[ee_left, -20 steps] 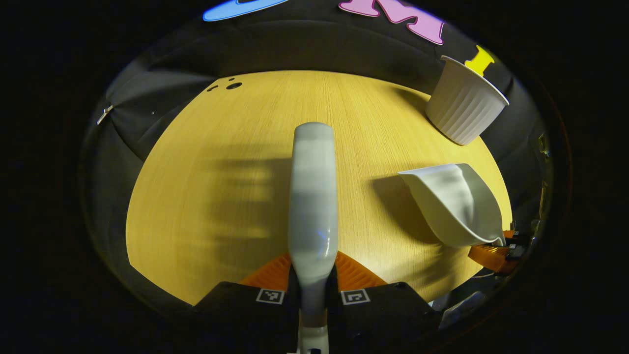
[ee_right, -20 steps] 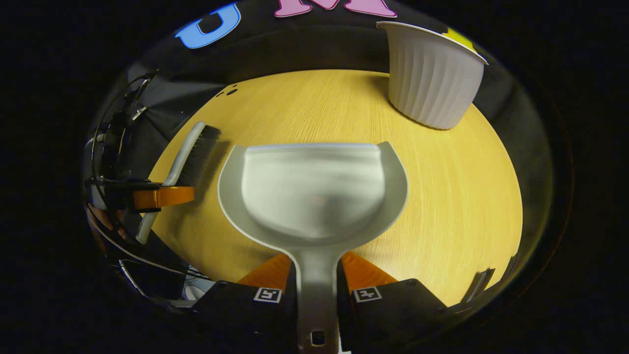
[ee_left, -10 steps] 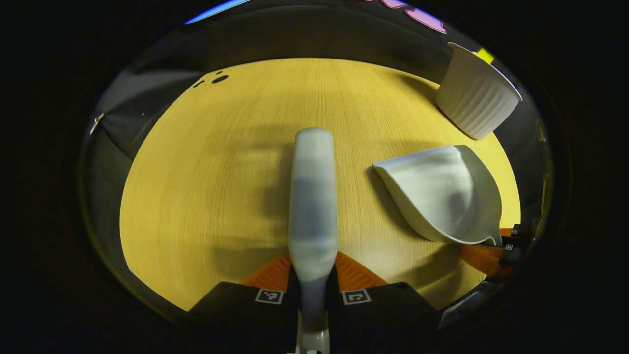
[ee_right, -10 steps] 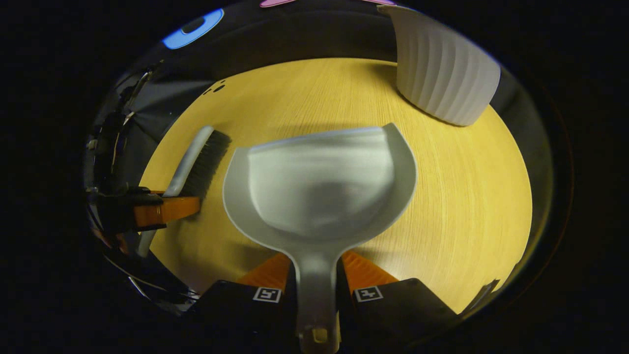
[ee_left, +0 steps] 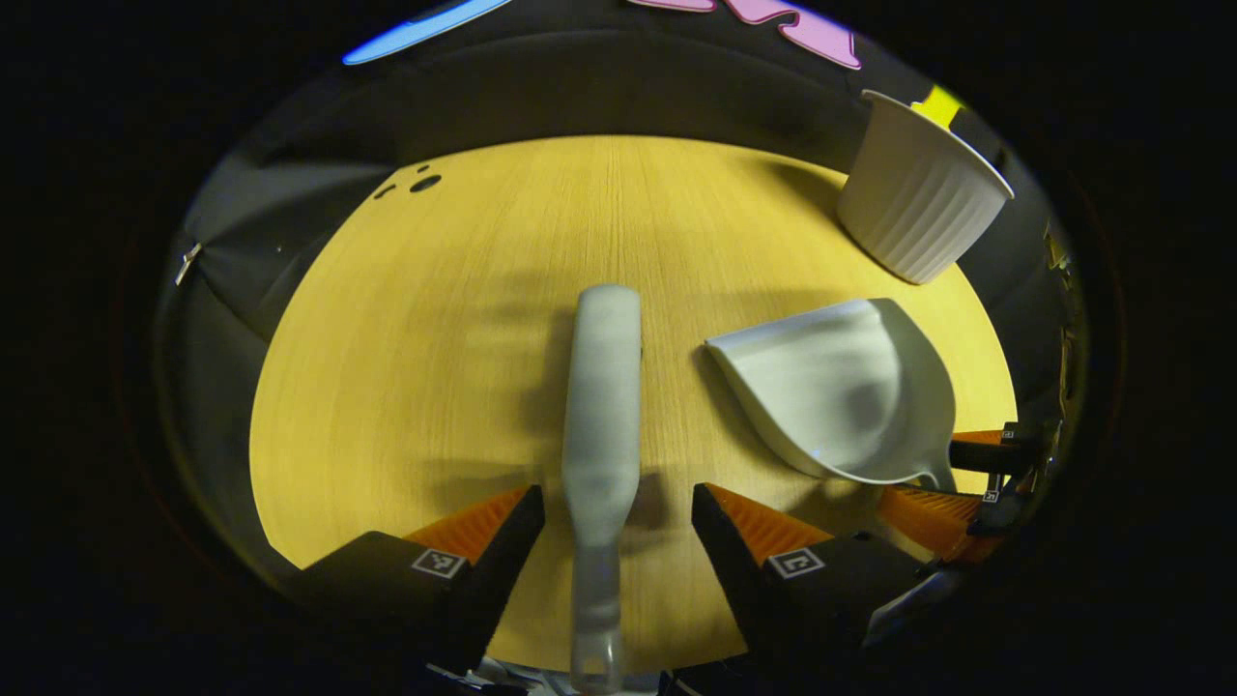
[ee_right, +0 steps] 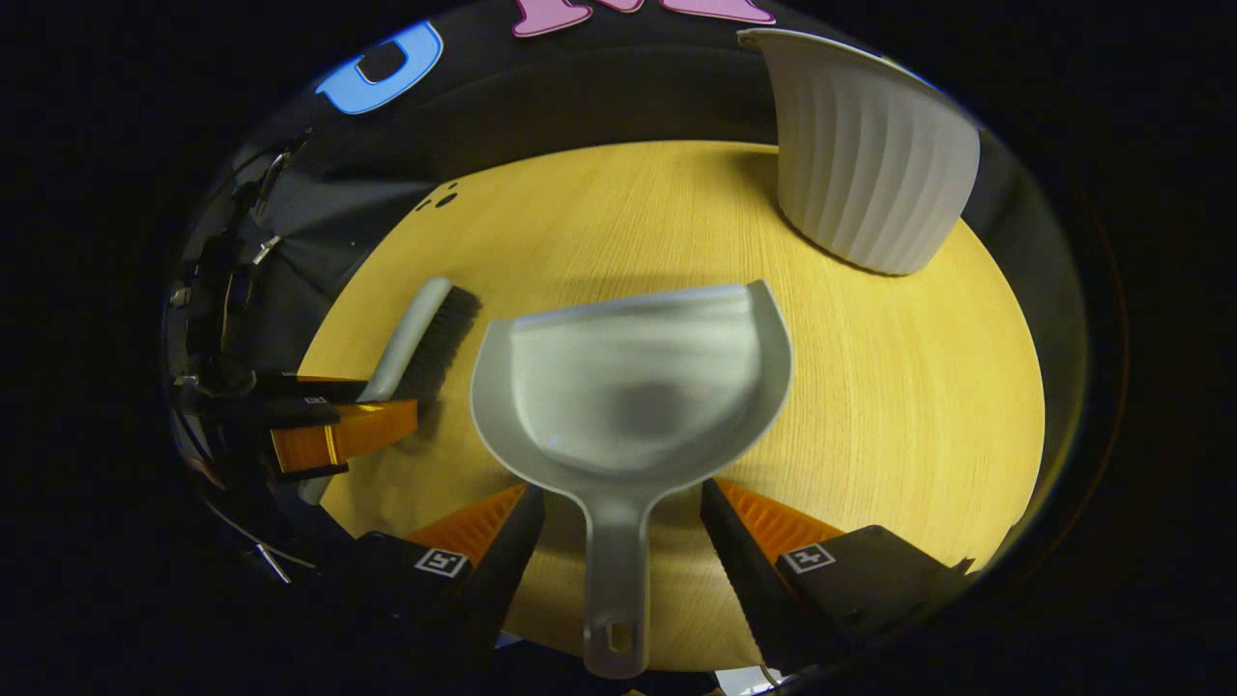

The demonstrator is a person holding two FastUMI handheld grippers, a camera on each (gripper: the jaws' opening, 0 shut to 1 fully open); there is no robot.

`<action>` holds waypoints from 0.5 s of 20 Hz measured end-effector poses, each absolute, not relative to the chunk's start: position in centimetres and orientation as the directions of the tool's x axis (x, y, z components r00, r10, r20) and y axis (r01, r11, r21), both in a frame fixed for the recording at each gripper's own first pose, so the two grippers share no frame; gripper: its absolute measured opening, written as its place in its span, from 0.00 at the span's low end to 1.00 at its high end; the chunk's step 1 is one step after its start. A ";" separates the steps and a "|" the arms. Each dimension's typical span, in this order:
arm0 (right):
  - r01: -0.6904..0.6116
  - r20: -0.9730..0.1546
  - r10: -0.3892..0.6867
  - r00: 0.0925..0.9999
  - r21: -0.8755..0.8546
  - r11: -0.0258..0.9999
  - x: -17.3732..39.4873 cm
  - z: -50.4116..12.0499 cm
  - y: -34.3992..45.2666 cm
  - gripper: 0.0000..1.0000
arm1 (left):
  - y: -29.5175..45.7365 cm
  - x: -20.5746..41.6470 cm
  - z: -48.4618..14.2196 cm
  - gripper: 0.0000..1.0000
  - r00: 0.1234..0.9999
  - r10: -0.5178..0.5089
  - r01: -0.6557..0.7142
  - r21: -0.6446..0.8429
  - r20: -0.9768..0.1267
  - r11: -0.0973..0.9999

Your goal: Pick up the small broom and dustpan from the desktop, sweep the trash into the dustpan with the broom, and then empty the trash into the garbage bin.

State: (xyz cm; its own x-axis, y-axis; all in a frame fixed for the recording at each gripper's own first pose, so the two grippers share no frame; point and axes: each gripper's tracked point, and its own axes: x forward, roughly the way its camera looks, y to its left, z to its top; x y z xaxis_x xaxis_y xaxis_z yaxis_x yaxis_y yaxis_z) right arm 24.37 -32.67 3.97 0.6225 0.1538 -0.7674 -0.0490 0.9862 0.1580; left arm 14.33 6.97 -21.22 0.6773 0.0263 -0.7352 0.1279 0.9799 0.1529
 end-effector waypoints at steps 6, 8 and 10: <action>-0.054 -0.465 0.060 0.883 0.026 0.998 24.6 15.9 -34.4 0.99 | 4.3 9.8 -10.0 0.96 0.877 -0.066 0.104 0.054 -0.475 0.993; -0.042 -0.332 0.035 0.943 -0.013 0.999 23.5 20.8 -34.7 0.99 | 3.9 6.9 -5.6 0.96 0.935 -0.079 0.103 0.052 -0.345 0.993; -0.045 -0.211 0.037 0.977 -0.033 0.998 21.8 25.6 -34.4 0.99 | 3.3 3.4 -1.5 0.96 0.978 -0.078 0.099 0.099 -0.194 0.990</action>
